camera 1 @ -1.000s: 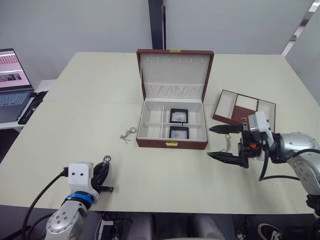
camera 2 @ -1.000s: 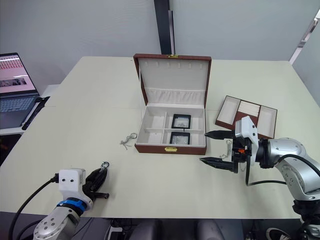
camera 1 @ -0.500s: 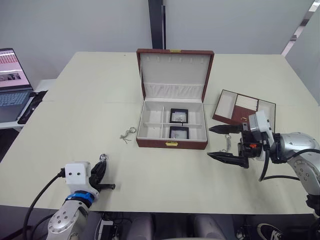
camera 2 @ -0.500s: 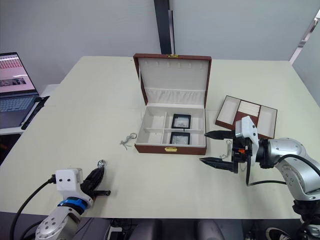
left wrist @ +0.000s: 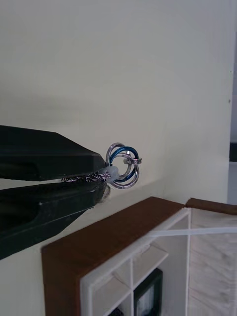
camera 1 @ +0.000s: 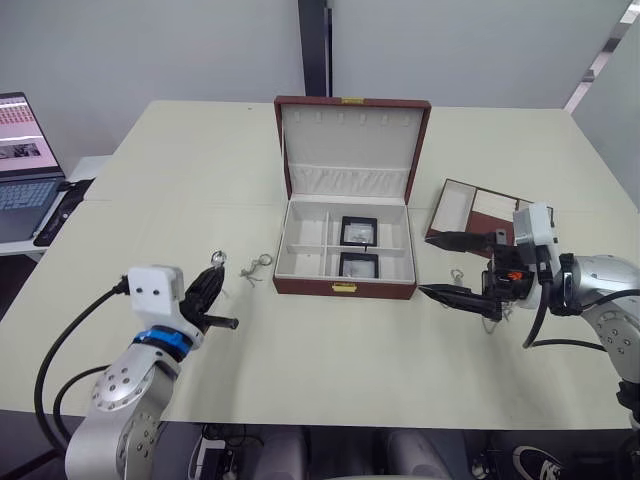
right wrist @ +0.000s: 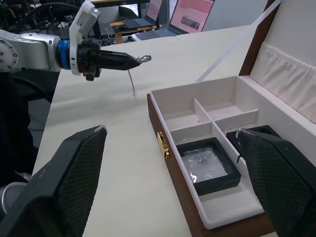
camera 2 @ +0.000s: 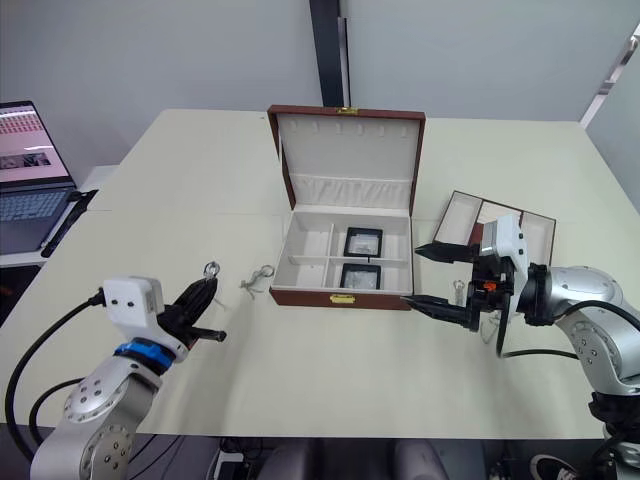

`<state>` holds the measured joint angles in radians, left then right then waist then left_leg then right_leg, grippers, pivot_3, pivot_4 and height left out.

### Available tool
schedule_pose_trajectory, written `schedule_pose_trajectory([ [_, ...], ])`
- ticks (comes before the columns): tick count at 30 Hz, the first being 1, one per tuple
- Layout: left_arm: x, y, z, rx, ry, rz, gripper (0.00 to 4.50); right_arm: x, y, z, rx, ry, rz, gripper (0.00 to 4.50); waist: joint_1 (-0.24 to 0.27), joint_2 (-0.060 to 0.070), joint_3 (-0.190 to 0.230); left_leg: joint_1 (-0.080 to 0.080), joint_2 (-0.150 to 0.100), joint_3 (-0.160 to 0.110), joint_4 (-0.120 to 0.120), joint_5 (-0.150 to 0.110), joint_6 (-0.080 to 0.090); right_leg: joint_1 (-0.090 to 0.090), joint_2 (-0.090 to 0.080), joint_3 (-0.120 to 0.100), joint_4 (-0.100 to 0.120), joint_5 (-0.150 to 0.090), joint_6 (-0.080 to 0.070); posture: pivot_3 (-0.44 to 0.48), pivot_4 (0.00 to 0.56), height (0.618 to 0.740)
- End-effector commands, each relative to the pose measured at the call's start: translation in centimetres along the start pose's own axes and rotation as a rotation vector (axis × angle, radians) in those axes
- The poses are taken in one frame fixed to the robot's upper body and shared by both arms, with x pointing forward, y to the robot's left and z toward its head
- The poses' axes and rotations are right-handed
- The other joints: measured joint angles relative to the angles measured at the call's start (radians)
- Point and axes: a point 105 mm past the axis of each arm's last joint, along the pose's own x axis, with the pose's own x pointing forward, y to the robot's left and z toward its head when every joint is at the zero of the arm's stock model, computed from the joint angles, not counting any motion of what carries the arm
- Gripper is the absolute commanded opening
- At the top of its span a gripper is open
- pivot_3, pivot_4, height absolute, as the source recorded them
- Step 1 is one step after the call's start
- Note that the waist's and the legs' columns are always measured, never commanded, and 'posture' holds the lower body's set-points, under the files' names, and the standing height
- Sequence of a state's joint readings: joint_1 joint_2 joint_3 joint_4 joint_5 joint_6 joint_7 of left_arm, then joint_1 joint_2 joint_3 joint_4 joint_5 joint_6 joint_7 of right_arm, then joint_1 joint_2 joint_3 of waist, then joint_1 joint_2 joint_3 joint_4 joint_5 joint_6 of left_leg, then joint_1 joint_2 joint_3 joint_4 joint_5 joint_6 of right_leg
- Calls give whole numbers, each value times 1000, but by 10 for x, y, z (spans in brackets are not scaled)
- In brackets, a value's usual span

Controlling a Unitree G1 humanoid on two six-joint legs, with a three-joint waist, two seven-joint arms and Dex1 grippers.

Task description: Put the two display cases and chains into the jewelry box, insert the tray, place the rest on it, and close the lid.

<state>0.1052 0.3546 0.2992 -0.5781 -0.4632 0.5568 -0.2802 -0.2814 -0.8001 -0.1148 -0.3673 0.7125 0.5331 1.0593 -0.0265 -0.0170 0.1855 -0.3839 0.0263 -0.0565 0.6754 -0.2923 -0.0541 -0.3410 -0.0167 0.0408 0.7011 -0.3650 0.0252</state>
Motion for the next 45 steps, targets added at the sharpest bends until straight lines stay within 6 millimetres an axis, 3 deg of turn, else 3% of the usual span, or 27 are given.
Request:
schedule_pose_trajectory([
  [1, 14, -18, 27, 36, -55, -92, 13, -3, -2, 14, -49, -36, -38, 4500, 1, 0, 0, 0, 0, 0, 0, 0, 0, 0, 0, 0, 0, 0, 0, 0, 150, 740],
  [10, 64, -48, 63, 79, -112, -240, 13, -3, -10, 18, -44, -71, -124, 4500, 1, 0, 0, -1, -1, 1, 0, 0, 0, 0, 0, 0, -2, 1, 1, 0, 150, 740],
  [27, 124, -74, 42, 79, -105, -268, 13, -9, -16, 22, -39, -52, -205, 4500, 3, -1, 0, -5, -2, 1, 1, 0, 0, -2, -1, 0, -3, 1, 2, 0, 150, 740],
  [45, 127, -78, 37, 62, -117, -235, 13, -14, -16, 22, -24, -34, -223, 4500, 4, -1, 0, -8, -2, 0, 2, 0, 0, -4, -1, -1, -3, 1, 2, 0, 150, 740],
])
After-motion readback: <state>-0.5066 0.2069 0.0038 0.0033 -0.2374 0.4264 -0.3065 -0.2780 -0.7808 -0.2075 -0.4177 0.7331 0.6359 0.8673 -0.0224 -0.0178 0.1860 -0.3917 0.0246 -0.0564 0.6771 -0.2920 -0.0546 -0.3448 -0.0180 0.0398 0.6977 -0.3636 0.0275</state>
